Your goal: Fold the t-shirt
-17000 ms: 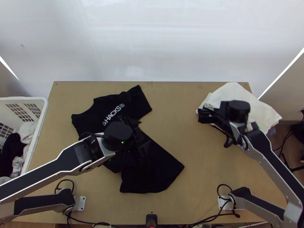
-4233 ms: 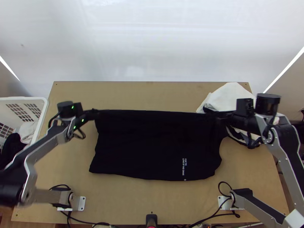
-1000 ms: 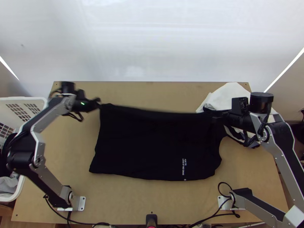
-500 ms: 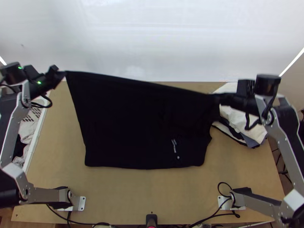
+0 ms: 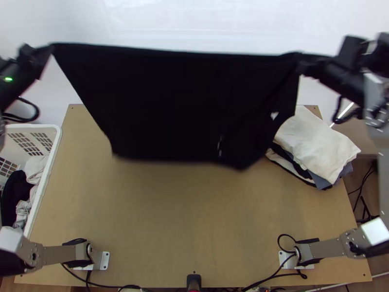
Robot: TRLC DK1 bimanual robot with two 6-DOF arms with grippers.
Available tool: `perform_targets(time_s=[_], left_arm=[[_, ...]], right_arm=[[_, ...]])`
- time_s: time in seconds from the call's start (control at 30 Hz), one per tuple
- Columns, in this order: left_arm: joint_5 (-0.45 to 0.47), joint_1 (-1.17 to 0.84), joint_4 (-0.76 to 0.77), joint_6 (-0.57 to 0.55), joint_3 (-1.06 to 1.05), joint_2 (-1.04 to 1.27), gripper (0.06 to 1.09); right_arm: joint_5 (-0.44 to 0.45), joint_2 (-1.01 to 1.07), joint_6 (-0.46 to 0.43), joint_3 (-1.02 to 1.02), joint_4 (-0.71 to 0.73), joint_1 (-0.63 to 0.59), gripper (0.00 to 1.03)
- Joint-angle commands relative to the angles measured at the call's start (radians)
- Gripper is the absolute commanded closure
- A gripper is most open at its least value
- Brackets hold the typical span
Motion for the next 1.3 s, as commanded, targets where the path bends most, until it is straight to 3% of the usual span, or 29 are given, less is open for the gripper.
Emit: perform_targets(time_s=[0.0, 0.37, 0.63, 0.87, 0.97, 1.1, 1.27], left_arm=[[0.003, 0.056, -0.019, -0.021, 0.099, -0.120, 1.05], [0.051, 0.243, -0.036, 0.007, -0.093, -0.399, 1.05], [0.075, 0.263, -0.050, 0.005, -0.121, -0.492, 1.05], [0.111, 0.263, -0.159, 0.014, -0.147, -0.506, 1.05], [0.166, 0.256, -0.248, 0.074, -0.254, -0.532, 1.05], [0.164, 0.217, -0.272, 0.218, -0.584, -0.621, 1.05], [0.140, 0.180, -0.257, 0.364, -0.998, -0.713, 1.05]], right_arm=[[0.002, -0.160, 0.012, 0.102, -0.026, -0.020, 1.00], [0.004, -0.498, -0.097, 0.127, -0.276, -0.117, 1.00], [0.004, -0.551, -0.099, 0.127, -0.390, -0.117, 1.00], [0.002, -0.527, -0.100, 0.114, -0.414, -0.095, 1.00], [0.002, -0.536, -0.099, -0.048, -0.417, -0.082, 1.00], [0.000, -0.580, -0.100, -0.463, -0.382, -0.072, 1.00], [-0.026, -0.631, -0.097, -0.895, -0.172, -0.026, 1.00]])
